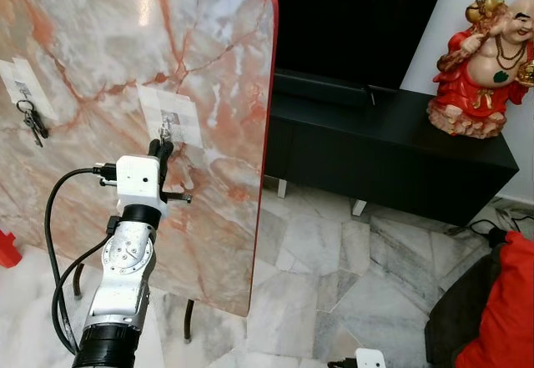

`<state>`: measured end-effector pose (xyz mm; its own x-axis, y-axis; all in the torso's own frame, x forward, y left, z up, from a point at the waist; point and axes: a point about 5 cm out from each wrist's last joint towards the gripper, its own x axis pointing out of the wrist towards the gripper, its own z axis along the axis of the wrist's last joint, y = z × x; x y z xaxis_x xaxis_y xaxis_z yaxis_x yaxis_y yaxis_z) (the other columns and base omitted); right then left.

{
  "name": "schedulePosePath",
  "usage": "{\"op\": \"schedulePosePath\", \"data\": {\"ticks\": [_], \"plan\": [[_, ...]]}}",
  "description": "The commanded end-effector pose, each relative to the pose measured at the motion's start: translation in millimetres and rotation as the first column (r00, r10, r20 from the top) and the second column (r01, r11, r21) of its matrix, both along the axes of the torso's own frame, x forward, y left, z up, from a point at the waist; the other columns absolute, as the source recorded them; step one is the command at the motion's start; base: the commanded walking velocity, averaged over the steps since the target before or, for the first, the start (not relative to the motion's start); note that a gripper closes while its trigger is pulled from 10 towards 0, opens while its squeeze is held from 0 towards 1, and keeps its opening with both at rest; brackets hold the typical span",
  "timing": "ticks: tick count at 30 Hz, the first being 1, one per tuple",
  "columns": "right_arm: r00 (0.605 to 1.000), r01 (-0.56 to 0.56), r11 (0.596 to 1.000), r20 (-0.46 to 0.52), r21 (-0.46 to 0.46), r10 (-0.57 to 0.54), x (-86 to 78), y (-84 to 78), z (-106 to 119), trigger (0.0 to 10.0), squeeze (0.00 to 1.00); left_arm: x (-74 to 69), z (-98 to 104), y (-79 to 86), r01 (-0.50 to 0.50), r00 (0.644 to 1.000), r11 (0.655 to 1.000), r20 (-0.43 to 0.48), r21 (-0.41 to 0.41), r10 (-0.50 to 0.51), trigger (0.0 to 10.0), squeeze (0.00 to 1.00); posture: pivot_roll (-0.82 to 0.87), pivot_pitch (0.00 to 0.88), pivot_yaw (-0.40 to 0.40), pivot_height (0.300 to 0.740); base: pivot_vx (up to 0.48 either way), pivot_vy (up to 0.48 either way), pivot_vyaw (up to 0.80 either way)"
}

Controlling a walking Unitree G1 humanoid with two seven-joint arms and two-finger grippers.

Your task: Hang keys on a hook

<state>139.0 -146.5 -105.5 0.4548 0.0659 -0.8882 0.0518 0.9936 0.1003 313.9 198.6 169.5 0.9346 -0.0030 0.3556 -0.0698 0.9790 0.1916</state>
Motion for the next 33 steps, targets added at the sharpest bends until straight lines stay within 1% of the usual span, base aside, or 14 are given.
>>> {"op": "schedulePosePath", "data": {"ticks": [1,18,33], "plan": [[1.000,-0.003,1.000,0.000,-0.009,0.003,-1.1,-2.7,0,10.0,0.00,3.2,1,-1.5,0.002,1.000,1.000,-0.003,-0.015,-0.002,10.0,0.00,0.07,0.001,-0.095,0.740,0.000,0.000,0.00],[1.000,-0.012,1.000,-0.005,-0.009,0.012,-1.9,0.5,-1,10.0,0.00,2.4,-7,-3.4,0.014,0.999,0.999,-0.043,-0.047,-0.016,10.0,0.00,0.07,0.001,-0.096,0.740,0.000,0.000,0.00],[1.000,-0.012,1.000,-0.007,-0.011,0.011,-2.3,-1.2,-1,10.0,0.00,3.7,-7,-4.8,0.024,0.998,0.998,-0.050,-0.052,-0.027,10.0,0.00,0.07,0.004,-0.094,0.740,0.000,0.000,0.00]]}}
